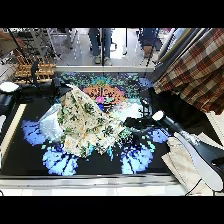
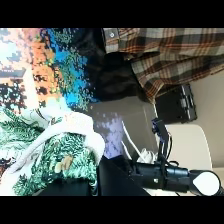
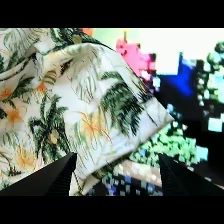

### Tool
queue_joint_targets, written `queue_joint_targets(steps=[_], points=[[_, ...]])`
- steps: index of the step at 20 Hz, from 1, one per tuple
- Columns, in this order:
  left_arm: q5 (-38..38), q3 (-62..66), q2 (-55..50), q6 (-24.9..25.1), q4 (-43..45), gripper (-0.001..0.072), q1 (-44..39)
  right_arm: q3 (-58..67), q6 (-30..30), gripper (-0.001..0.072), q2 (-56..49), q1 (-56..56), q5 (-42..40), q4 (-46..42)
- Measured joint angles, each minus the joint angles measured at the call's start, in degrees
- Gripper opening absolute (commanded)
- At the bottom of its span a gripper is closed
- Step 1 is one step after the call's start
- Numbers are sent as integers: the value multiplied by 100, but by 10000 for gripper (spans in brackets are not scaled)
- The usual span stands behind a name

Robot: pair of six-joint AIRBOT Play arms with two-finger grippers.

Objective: Fold the clothes and pants, and hang the long-sleeved shirts on hangers.

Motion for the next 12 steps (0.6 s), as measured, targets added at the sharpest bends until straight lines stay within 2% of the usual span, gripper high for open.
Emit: queue_joint_targets(steps=[6,9,10,12], points=[[-155,0,-13,2,-2,13,2,101,44,623,-282,-225,63,256],[-260,0,-13,2,-2,13,2,343,42,541,-682,-179,107,332],[-284,0,-13,2,-11,13,2,459,33,484,-809,-136,118,330],[-319,0,-13,2,-79,13,4,763,-24,100,-1034,-4,122,317]])
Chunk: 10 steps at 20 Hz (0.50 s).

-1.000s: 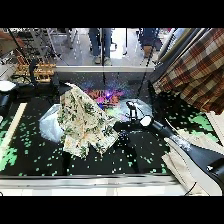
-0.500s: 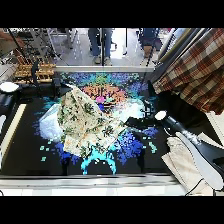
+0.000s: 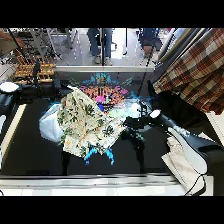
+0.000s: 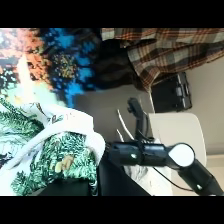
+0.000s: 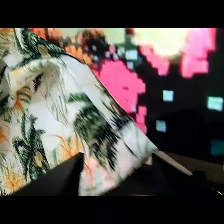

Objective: Fold the clothes and pants, and hang the long-sleeved shirts on hangers.

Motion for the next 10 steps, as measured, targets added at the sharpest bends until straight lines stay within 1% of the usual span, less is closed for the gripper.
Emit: queue_joint_targets(steps=[1,3,6,8,10], points=[[0,0,0,20,-87,13,9,179,-4,10,-98,83,68,-52],[-7,2,2,109,-391,12,59,551,31,8,-216,214,299,-319],[-20,4,92,214,-938,12,227,1200,356,7,-197,256,942,-1071],[-68,4,238,251,-1137,12,376,1644,487,7,44,210,1478,-1617],[-199,4,485,271,-1263,12,529,2068,564,6,498,98,1945,-2170]])
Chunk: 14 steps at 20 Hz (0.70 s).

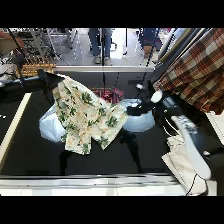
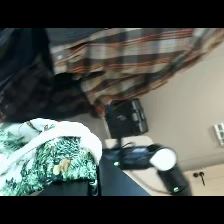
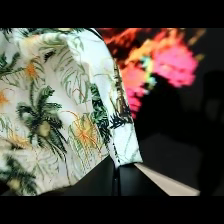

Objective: Fold the clothes and pants, and hang the long-sleeved shirts on hangers.

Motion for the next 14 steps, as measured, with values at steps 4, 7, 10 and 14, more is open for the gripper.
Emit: queue_joint_targets(steps=[4,7,10,14], points=[[-256,0,675,20,-328,13,348,798,-20,6,1233,-286,601,-654],[-374,2,1176,22,-975,12,643,1314,-114,6,2155,-531,817,-901],[-514,4,1478,15,-1292,12,855,1596,-170,6,2900,-708,1040,-1016],[-1193,-98,1587,-315,-907,12,907,1716,-282,6,3412,-785,1615,-973]])
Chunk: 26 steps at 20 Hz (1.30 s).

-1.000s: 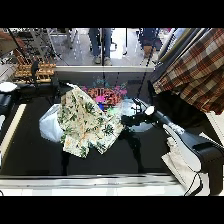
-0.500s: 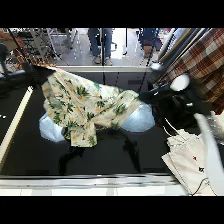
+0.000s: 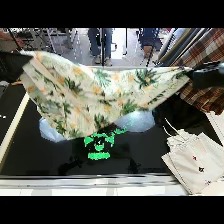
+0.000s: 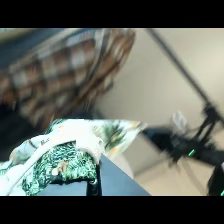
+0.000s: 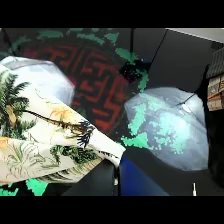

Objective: Fold the clothes and pants, and hang the long-sleeved shirts on hangers.

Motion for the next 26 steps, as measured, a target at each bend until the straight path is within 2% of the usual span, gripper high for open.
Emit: queue_joint_targets(steps=[3,6,9,13,14,15,16,20,24,25,26], points=[[-282,-494,4,-85,542,12,-20,-7,-79,6,11,-20,225,61],[-243,-1386,-162,-55,1073,12,-26,-402,-72,6,-337,-24,306,339],[2,-2238,-527,-9,1320,12,-26,-1121,-33,6,-848,-26,39,640],[146,-2750,-1104,83,1423,14,-26,-1919,-33,7,-1523,-26,-433,831],[212,-2798,-1207,111,1438,75,-26,-2035,-33,7,-1661,-26,-516,850],[299,-2837,-1294,155,1451,210,-26,-2111,-35,7,-1764,-26,-603,870],[413,-2863,-1357,190,1451,269,-26,-2175,-39,7,-1849,-26,-697,885],[553,-2914,-1467,459,1561,269,-26,-2286,-48,7,-2006,-26,-1075,916],[369,-2924,-1497,664,2343,285,-133,-2315,-48,7,-2050,-26,-1235,927],[365,-2927,-1502,686,2614,353,-212,-2321,-48,7,-2052,-26,-1248,929],[354,-2927,-1504,708,2800,367,-319,-2323,-48,7,-2057,-26,-1255,931]])
